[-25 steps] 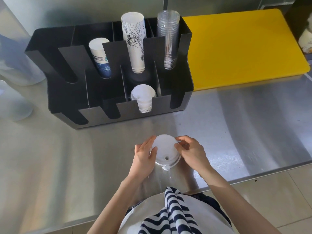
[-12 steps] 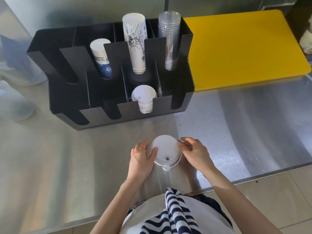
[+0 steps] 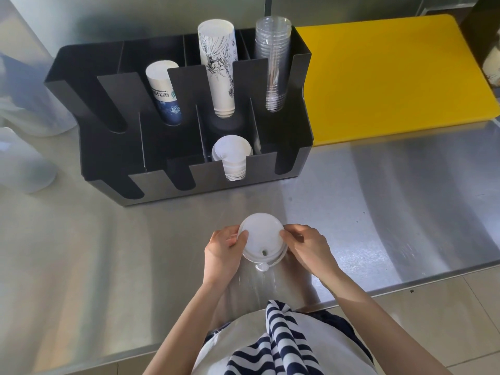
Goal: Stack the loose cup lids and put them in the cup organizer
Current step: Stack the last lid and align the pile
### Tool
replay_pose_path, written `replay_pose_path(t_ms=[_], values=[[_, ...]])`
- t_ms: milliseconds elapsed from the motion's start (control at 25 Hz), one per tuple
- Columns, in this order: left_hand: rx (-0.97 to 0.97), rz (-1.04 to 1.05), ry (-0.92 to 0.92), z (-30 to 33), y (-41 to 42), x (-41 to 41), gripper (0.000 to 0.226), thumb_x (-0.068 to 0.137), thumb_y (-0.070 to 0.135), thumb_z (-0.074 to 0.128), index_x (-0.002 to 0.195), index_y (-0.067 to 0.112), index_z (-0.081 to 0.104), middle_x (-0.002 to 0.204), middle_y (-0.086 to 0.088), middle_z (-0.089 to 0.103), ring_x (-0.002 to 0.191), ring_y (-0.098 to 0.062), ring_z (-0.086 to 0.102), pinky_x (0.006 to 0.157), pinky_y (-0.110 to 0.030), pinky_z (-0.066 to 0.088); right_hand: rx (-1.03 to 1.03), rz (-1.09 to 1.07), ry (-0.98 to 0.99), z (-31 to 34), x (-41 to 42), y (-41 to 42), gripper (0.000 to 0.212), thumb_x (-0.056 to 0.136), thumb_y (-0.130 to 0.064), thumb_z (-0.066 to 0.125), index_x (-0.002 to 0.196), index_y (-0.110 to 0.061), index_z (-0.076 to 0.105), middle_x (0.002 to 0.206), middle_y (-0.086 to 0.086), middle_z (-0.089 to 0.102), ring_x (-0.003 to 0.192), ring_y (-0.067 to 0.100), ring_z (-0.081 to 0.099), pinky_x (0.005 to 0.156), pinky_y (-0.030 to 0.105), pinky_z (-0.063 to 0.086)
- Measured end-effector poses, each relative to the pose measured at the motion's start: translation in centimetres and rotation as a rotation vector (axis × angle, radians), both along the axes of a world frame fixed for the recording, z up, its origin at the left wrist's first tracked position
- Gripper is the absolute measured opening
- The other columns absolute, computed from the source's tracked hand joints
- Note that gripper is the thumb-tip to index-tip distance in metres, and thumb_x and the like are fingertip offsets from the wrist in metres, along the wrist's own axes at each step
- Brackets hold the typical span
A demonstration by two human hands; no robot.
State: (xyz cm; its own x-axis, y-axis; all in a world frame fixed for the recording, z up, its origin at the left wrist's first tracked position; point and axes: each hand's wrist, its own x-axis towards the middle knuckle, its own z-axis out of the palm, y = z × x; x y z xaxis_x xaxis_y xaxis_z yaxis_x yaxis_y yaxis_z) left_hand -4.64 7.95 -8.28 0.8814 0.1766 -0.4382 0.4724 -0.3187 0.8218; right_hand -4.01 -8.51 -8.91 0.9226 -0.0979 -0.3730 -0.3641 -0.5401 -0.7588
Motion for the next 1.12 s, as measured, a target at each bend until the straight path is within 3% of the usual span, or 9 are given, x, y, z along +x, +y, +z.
replay_pose_path(t_ms=[80,120,240,400,480,600,720,1000,1120], values=[[-0.063,0.051,0.040,0.3,0.1,0.2,0.004,0.081,0.029,0.059,0.080,0.033,0.060,0.111,-0.004,0.064,0.089,-0.015,0.061,0.080,-0.023,0.049,0.045,-0.018,0.001,0.2,0.2,0.1,0.022,0.087,-0.028,0.052,0.102,-0.018,0.065,0.110,0.006,0.066,0.086,0.011,0.054,0.061,0.006,0.034],[-0.083,0.066,0.057,0.3,0.3,0.2,0.011,0.081,0.029,0.060,0.074,0.037,0.058,0.109,-0.004,0.065,0.093,-0.018,0.062,0.089,-0.034,0.050,0.067,-0.026,0.003,0.4,0.3,0.1,0.022,0.086,-0.028,0.053,0.101,-0.018,0.065,0.110,0.005,0.066,0.086,0.011,0.055,0.061,0.001,0.036],[-0.150,0.129,0.070,0.4,0.8,0.3,0.013,0.079,0.030,0.062,0.070,0.040,0.059,0.094,0.000,0.066,0.099,-0.025,0.063,0.095,-0.045,0.048,0.102,-0.048,-0.001,0.9,0.7,0.3,0.024,0.084,-0.032,0.057,0.103,-0.019,0.064,0.108,0.002,0.066,0.086,0.009,0.056,0.060,-0.009,0.034],[-0.180,0.194,0.050,0.6,1.3,0.6,0.009,0.078,0.035,0.060,0.071,0.039,0.062,0.086,0.014,0.065,0.096,-0.021,0.064,0.095,-0.045,0.049,0.152,-0.047,0.056,1.2,0.4,0.8,0.045,0.078,-0.044,0.061,0.115,-0.019,0.053,0.103,-0.001,0.062,0.091,0.013,0.058,0.076,0.015,0.046],[-0.199,0.226,0.040,0.7,1.5,0.8,0.007,0.078,0.036,0.060,0.073,0.039,0.063,0.086,0.015,0.065,0.097,-0.021,0.064,0.095,-0.046,0.048,0.238,-0.019,0.127,1.0,-0.1,1.3,0.044,0.075,-0.045,0.064,0.108,-0.017,0.055,0.097,0.001,0.066,0.088,0.016,0.064,0.082,0.030,0.053],[-0.204,0.290,0.013,0.8,1.7,1.0,0.006,0.079,0.034,0.060,0.074,0.035,0.063,0.085,0.009,0.066,0.094,-0.023,0.064,0.094,-0.048,0.049,0.340,0.014,0.267,0.8,-0.3,2.1,0.034,0.077,-0.041,0.064,0.096,-0.013,0.060,0.079,0.002,0.067,0.070,0.015,0.063,0.069,0.028,0.055],[-0.250,0.336,0.001,0.9,1.9,1.1,0.005,0.079,0.032,0.060,0.075,0.032,0.064,0.090,0.003,0.067,0.094,-0.023,0.065,0.093,-0.045,0.050,0.421,0.070,0.347,1.0,-0.5,2.5,0.033,0.078,-0.042,0.062,0.090,-0.011,0.064,0.078,0.003,0.067,0.069,0.013,0.062,0.064,0.023,0.054],[-0.267,0.285,-0.045,1.1,1.7,1.1,0.004,0.080,0.032,0.060,0.082,0.033,0.064,0.090,0.011,0.065,0.094,-0.019,0.064,0.095,-0.044,0.050,0.493,0.109,0.296,1.3,-0.6,3.1,0.025,0.087,-0.034,0.052,0.083,-0.014,0.065,0.076,-0.002,0.066,0.067,0.008,0.063,0.063,0.018,0.053],[-0.240,0.167,-0.099,1.4,1.8,0.9,0.021,0.083,0.030,0.056,0.103,0.034,0.060,0.109,0.005,0.063,0.102,-0.020,0.060,0.098,-0.046,0.046,0.459,0.108,0.257,1.2,-0.6,3.2,0.023,0.087,-0.032,0.051,0.078,-0.017,0.065,0.071,-0.003,0.064,0.065,0.007,0.060,0.060,0.016,0.051]])
